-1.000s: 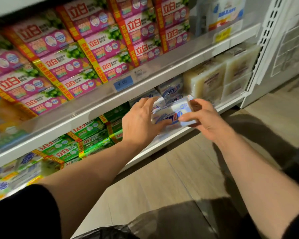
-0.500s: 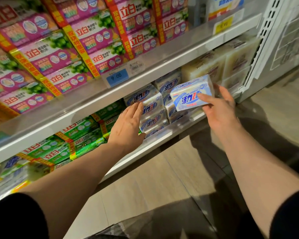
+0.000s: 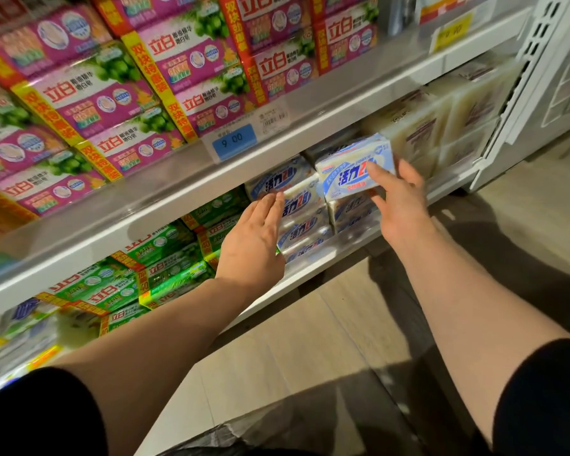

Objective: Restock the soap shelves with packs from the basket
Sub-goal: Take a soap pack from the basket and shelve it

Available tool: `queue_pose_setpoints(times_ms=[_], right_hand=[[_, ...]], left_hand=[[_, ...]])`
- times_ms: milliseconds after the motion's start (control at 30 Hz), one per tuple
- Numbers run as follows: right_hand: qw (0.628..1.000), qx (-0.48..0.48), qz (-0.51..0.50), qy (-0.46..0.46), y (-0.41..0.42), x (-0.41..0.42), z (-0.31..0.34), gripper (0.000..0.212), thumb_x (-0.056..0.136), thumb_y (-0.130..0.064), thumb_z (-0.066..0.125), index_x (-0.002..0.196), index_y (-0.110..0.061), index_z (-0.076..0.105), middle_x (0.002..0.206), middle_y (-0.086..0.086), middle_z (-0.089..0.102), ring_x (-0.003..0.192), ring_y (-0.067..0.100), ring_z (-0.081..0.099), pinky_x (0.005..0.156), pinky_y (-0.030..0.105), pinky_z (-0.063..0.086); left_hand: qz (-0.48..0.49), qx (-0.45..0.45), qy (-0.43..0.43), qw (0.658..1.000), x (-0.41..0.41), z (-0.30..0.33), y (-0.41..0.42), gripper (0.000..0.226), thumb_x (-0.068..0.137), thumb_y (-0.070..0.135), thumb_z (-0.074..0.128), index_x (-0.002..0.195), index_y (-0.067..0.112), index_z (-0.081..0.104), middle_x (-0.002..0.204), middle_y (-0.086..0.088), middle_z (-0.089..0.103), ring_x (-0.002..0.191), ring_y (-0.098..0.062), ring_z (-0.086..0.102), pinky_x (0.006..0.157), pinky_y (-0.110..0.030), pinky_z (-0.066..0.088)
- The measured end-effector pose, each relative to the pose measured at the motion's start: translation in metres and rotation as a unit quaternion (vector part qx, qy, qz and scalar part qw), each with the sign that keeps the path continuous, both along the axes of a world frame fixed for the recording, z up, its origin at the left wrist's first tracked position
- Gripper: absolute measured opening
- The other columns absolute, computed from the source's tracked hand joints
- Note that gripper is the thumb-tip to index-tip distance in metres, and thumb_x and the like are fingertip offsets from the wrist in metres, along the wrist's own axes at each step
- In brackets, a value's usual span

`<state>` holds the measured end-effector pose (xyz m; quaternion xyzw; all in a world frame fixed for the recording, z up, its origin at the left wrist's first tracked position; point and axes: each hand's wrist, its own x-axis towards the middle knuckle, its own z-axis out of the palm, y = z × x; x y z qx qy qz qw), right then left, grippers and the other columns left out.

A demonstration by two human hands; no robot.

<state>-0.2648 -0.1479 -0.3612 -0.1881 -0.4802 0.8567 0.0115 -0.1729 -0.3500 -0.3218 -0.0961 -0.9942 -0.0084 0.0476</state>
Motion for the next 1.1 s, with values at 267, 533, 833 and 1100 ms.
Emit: queue_pose_setpoints(times_ms=[267,533,833,1100], right_hand=[[0.975,0.222,-0.009,0.025,-0.018,-0.005,-0.011,0.063,0.081,-0.04,0.07,0.133,-0.016,0.045,0.13,0.004,0.051,0.1,0.009,0.06,0.082,0.015,0.05],[0.892,0.436,-0.101,0.057,-0.045,0.014,-0.02,0.019,0.083,-0.021,0.072,0.097,-0.011,0.066,0.129,0.006,0.057,0.132,0.021,0.042,0.103,0.024,0.03],[0.891,0.453,-0.018,0.038,-0.043,0.02,-0.022,0.027,0.085,-0.029,0.07,0.107,-0.019,0.057,0.154,0.002,0.033,0.137,0.023,0.035,0.108,0.034,0.034],[0.895,0.445,0.027,0.002,-0.031,0.068,0.041,0.048,0.091,-0.035,0.062,0.135,-0.02,0.05,0.138,0.005,0.05,0.126,0.024,0.046,0.098,0.034,0.039]], left_hand=[[-0.01,0.005,0.003,1.0,0.001,-0.002,-0.005,0.093,0.087,0.025,0.062,0.155,0.02,-0.001,0.162,0.001,0.009,0.148,-0.019,0.011,0.117,-0.023,0.01],[-0.009,0.003,0.0,1.0,0.002,-0.005,-0.005,0.094,0.088,0.022,0.06,0.154,0.02,-0.006,0.163,0.002,0.004,0.149,-0.018,0.005,0.117,-0.022,0.006],[-0.003,-0.013,-0.03,0.999,0.003,-0.004,-0.003,0.095,0.087,0.018,0.058,0.154,0.018,-0.009,0.163,0.002,-0.002,0.149,-0.018,-0.001,0.117,-0.023,0.002],[0.005,0.016,-0.119,0.993,0.027,0.025,0.012,0.084,0.088,0.017,0.058,0.155,0.015,0.006,0.163,0.001,-0.004,0.15,-0.017,0.002,0.121,-0.038,0.014]])
